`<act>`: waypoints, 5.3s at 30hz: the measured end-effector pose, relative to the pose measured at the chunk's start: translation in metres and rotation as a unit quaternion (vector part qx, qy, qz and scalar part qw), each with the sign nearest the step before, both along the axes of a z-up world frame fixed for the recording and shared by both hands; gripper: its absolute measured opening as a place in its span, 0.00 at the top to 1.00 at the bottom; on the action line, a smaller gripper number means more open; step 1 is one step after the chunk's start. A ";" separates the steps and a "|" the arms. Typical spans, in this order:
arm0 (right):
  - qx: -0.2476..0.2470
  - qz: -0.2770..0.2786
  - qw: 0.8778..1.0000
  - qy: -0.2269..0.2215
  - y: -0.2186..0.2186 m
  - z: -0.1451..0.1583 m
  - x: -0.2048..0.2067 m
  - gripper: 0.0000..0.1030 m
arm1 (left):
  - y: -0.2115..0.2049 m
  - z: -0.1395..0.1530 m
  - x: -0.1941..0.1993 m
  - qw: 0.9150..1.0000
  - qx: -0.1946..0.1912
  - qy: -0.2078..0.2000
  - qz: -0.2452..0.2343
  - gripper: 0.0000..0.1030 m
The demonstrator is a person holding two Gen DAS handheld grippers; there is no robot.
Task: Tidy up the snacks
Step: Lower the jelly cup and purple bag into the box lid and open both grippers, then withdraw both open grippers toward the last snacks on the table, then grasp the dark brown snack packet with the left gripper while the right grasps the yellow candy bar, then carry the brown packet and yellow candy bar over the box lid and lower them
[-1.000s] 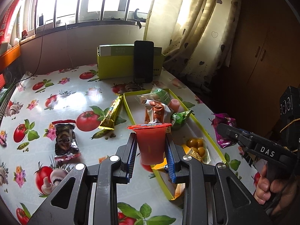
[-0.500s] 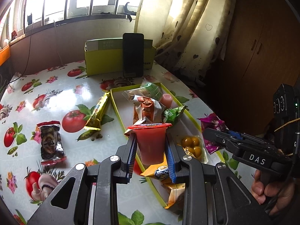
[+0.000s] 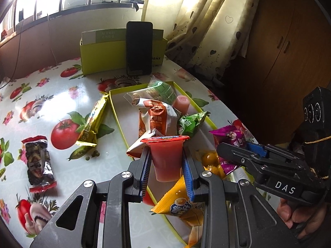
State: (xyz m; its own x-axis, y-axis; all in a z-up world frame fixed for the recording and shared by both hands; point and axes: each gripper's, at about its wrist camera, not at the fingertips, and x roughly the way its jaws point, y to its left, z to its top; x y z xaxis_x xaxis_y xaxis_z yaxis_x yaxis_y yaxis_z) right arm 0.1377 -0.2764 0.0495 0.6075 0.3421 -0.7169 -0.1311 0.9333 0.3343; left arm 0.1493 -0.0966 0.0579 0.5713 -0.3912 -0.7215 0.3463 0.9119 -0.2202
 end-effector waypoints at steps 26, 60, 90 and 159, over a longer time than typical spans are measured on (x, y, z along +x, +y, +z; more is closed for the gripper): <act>-0.019 0.029 0.999 0.005 0.009 -0.016 0.025 0.59 | -0.011 -0.021 0.019 0.999 -0.013 0.027 -0.015 0.70; -0.018 0.035 0.999 -0.018 0.014 0.012 -0.016 0.51 | 0.022 0.000 -0.024 1.000 -0.028 -0.004 0.007 0.52; -0.032 0.072 0.997 -0.022 0.058 0.025 -0.038 0.51 | 0.076 0.011 -0.061 0.997 -0.008 -0.030 0.077 0.52; -0.100 0.083 0.991 -0.010 0.076 0.042 0.021 0.81 | 0.080 0.022 -0.007 0.995 -0.019 -0.033 0.089 0.65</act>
